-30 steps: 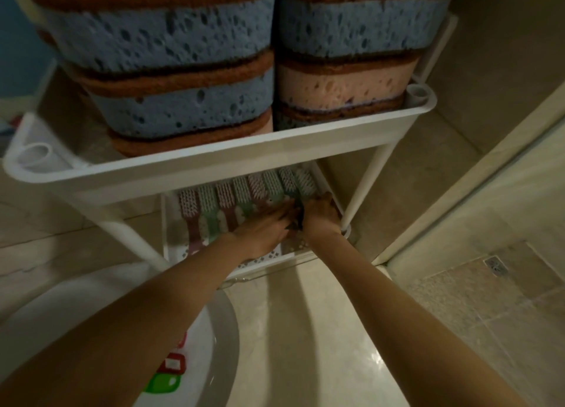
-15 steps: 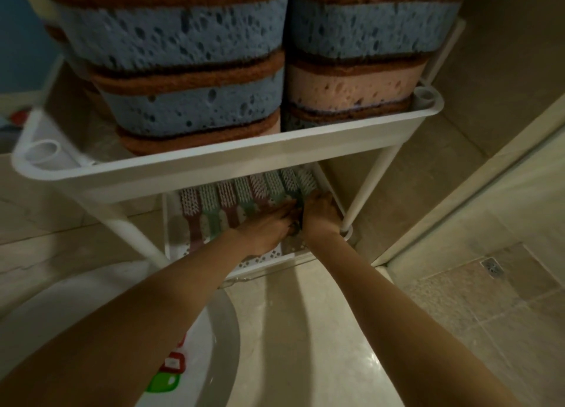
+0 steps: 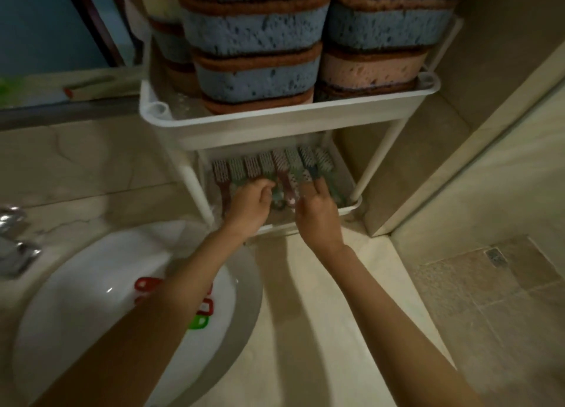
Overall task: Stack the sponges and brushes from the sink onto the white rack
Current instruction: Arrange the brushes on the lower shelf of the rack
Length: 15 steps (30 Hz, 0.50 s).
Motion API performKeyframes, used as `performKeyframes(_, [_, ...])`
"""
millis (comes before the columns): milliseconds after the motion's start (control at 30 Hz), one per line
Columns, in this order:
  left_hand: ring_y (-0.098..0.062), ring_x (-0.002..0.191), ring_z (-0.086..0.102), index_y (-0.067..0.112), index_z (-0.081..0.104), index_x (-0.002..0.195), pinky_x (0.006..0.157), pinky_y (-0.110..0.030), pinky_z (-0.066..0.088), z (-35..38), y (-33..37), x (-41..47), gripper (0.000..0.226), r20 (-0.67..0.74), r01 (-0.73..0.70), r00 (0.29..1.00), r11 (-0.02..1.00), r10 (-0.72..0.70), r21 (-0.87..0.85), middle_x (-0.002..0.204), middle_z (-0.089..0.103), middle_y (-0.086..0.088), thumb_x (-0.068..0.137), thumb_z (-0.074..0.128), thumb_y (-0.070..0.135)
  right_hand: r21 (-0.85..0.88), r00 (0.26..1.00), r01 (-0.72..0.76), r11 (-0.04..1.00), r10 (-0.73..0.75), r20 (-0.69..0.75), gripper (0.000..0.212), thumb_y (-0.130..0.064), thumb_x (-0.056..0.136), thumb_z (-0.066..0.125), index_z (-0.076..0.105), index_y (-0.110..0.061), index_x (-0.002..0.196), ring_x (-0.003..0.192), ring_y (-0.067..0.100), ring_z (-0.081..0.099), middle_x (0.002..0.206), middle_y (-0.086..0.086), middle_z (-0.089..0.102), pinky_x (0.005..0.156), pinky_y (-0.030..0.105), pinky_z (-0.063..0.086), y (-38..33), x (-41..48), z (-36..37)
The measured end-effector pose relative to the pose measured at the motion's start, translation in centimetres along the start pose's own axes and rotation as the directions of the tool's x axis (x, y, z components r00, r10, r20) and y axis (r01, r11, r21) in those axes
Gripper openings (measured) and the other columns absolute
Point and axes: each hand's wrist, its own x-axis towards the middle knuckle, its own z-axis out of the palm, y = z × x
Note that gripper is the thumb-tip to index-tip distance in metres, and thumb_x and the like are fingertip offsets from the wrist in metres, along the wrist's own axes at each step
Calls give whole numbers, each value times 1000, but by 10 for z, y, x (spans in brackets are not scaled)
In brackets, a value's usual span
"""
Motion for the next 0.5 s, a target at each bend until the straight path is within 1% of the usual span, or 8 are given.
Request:
performKeyframes(33, [-30, 105, 62, 5, 63, 113, 90, -34, 47, -8, -5, -14, 29, -10, 22, 1000, 1000, -22, -9, 113, 67, -16, 97, 40, 10, 53, 1000, 17, 998, -17, -2, 34, 10, 71, 51, 62, 7, 104, 81, 43, 65, 104, 30, 61, 58, 35, 55, -12, -9, 0])
performKeyframes(67, [-29, 103, 63, 5, 65, 109, 89, -34, 47, -16, -11, -29, 26, -29, 52, 998, 998, -53, -26, 110, 68, -15, 96, 42, 12, 100, 1000, 12, 995, -13, 10, 35, 10, 74, 51, 62, 6, 107, 86, 43, 64, 110, 29, 60, 65, 38, 55, -23, -17, 3])
performKeyframes(133, [-28, 102, 63, 6, 67, 105, 87, -32, 47, -32, -28, -58, 24, -74, 142, 986, 986, -149, -82, 107, 69, -14, 95, 46, 12, 158, 999, -24, 987, 18, 40, 34, 8, 78, 52, 61, 5, 111, 97, 42, 61, 118, 26, 57, 74, 43, 54, -44, -34, 11])
performKeyframes(200, [-28, 102, 63, 6, 67, 103, 87, -31, 46, -47, -47, -90, 23, -114, 232, 963, 968, -242, -98, 107, 69, -14, 95, 47, 13, 212, 996, -21, 977, 4, 84, 34, 7, 80, 50, 62, 3, 111, 96, 42, 61, 117, 25, 58, 75, 43, 52, -67, -53, 19])
performKeyframes(267, [-29, 101, 62, 6, 67, 101, 87, -34, 47, -61, -68, -121, 23, -142, 314, 935, 945, -324, -90, 105, 69, -15, 94, 47, 13, 261, 990, 19, 965, -55, 131, 32, 6, 80, 48, 63, 3, 109, 91, 41, 62, 111, 25, 60, 74, 43, 52, -92, -73, 30])
performKeyframes(300, [-29, 101, 63, 5, 67, 100, 88, -35, 48, -68, -78, -136, 23, -155, 352, 919, 932, -362, -91, 104, 70, -15, 93, 47, 12, 273, 980, 26, 962, -78, 181, 32, 4, 81, 48, 63, 3, 109, 92, 41, 62, 110, 24, 61, 75, 42, 51, -105, -82, 37])
performKeyframes(400, [-31, 99, 63, 4, 68, 99, 89, -36, 48, -89, -109, -177, 25, -177, 450, 868, 886, -464, -113, 103, 70, -17, 93, 45, 12, 302, 932, 51, 952, -154, 328, 31, -5, 82, 45, 64, 1, 106, 91, 40, 62, 107, 23, 63, 77, 43, 50, -145, -111, 63])
performKeyframes(500, [-35, 99, 63, 0, 67, 99, 88, -39, 48, -114, -143, -216, 26, -201, 507, 819, 841, -538, -186, 105, 69, -22, 90, 48, 14, 289, 857, 122, 950, -247, 452, 26, -8, 89, 43, 60, -1, 106, 93, 36, 62, 106, 20, 62, 78, 39, 47, -188, -138, 87])
